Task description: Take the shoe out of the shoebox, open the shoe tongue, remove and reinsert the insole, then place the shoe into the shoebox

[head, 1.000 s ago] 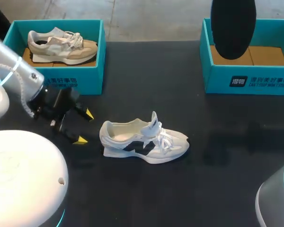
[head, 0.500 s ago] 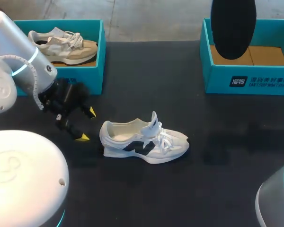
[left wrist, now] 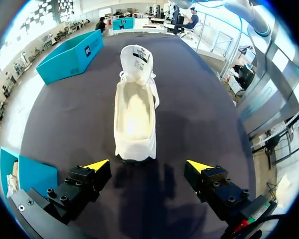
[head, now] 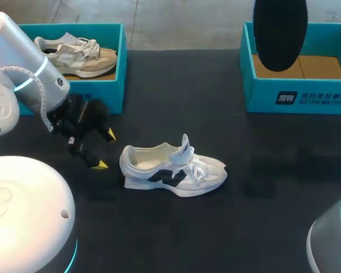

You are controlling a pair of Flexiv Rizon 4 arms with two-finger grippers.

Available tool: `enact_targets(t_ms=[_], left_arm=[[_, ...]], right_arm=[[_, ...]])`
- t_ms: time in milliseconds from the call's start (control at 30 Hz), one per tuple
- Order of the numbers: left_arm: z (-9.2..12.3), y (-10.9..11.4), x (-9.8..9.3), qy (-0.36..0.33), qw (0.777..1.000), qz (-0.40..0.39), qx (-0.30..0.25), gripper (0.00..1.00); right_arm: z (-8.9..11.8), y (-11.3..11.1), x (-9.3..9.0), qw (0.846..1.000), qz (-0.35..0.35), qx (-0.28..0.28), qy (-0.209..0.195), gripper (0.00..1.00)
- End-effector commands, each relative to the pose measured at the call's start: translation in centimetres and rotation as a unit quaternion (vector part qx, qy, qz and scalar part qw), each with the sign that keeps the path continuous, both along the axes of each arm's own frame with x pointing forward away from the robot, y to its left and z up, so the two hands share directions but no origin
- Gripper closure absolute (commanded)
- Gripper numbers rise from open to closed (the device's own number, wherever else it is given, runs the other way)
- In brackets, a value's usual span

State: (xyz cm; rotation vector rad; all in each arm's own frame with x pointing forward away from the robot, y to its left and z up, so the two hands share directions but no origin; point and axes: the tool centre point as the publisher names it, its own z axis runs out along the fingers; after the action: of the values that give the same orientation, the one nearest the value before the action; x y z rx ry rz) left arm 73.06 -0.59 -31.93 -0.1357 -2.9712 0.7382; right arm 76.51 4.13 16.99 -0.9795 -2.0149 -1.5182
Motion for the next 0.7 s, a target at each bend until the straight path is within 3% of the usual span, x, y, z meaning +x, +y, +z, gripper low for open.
enact_targets(t_ms=[33,700], left_arm=[[0.1,-0.1,-0.1,-0.006,1.000,-0.005,0.011,0.00],[1.9,-3.6,1.2,-0.046,0.996,-0.024,0.066,0.00]], right_arm=[[0.1,0.1,0.1,1.000,0.000,-0.002,0.001,1.00],[0.1,0.1,0.1,1.000,0.000,-0.002,0.001,1.00]])
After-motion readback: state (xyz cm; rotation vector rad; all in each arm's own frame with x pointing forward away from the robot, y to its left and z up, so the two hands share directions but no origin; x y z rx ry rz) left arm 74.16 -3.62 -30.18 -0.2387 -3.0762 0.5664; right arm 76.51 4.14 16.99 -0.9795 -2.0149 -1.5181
